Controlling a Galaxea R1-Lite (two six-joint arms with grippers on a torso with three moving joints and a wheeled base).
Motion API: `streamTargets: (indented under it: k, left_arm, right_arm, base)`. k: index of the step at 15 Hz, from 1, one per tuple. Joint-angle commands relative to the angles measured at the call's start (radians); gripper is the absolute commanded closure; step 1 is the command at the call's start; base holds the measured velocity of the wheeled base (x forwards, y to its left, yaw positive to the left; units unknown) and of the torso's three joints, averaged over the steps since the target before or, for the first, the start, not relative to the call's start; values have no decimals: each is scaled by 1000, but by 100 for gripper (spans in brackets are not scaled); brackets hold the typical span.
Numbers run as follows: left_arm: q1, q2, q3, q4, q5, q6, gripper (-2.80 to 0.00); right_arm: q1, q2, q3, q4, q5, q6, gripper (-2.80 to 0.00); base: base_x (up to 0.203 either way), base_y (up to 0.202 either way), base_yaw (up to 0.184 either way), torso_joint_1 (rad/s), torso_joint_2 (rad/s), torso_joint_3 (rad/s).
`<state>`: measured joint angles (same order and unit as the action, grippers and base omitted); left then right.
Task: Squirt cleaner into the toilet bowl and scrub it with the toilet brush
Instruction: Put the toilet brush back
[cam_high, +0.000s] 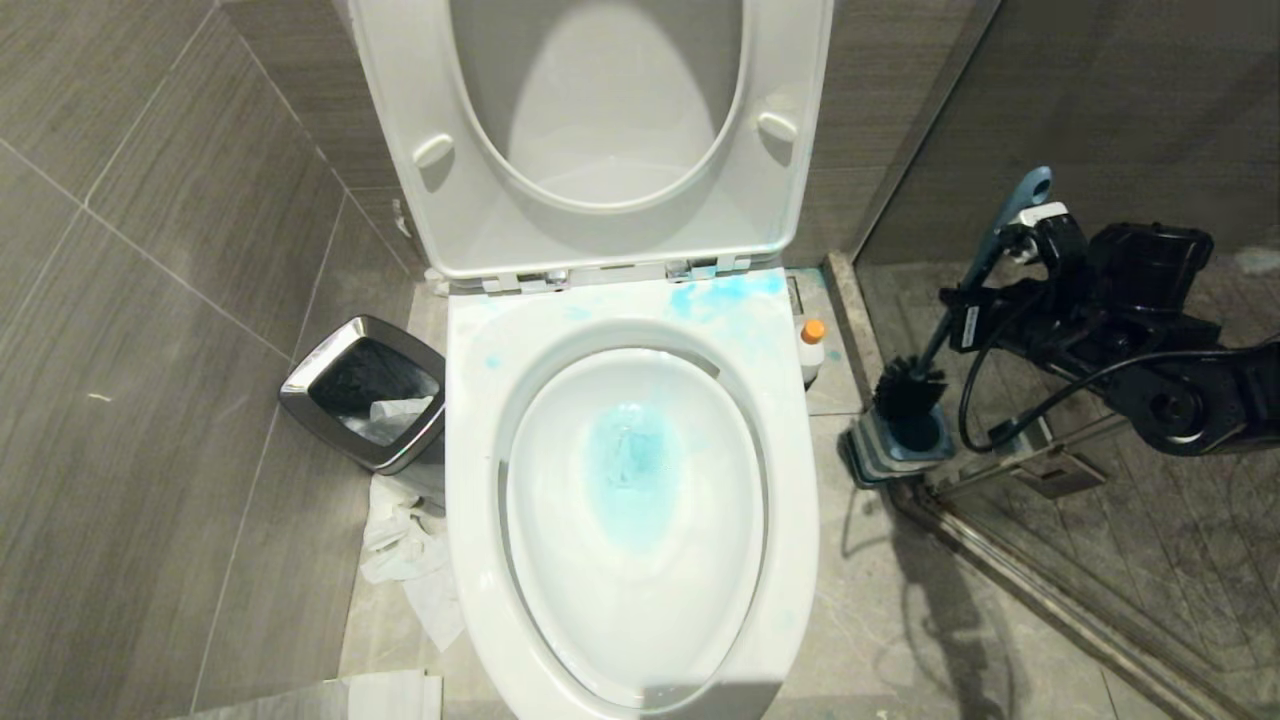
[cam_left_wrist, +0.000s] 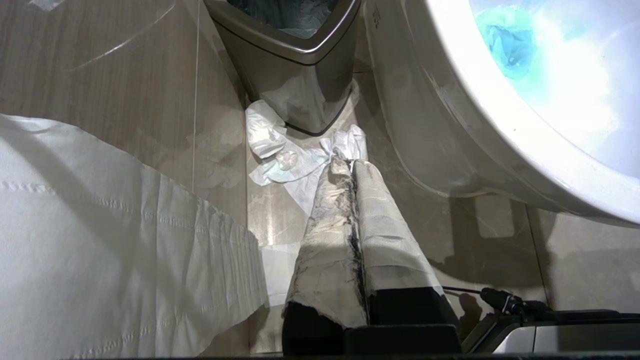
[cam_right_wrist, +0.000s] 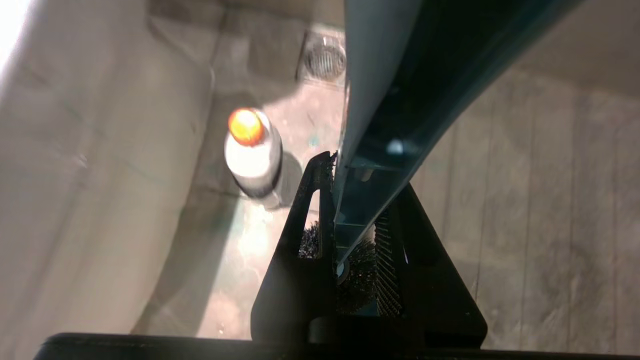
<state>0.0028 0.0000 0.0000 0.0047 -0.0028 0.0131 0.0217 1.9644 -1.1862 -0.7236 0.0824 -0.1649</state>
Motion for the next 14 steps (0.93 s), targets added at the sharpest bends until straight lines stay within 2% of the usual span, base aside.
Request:
streamTargets:
  k: [1, 8, 14]
  left_arm:
    - [0, 2, 0, 0, 0, 1, 0]
    - [0, 2, 0, 0, 0, -1, 0]
    - [0, 2, 0, 0, 0, 2, 0]
  right_arm:
    - [-11, 70, -2, -30, 3, -1, 0]
    - [-124, 180, 1, -119, 47, -2, 0]
    - [-148, 309, -13, -249, 73, -2, 0]
  base:
    - [0, 0, 0, 0, 0, 0]
    - [0, 0, 0, 0, 0, 0]
    - [0, 0, 0, 0, 0, 0]
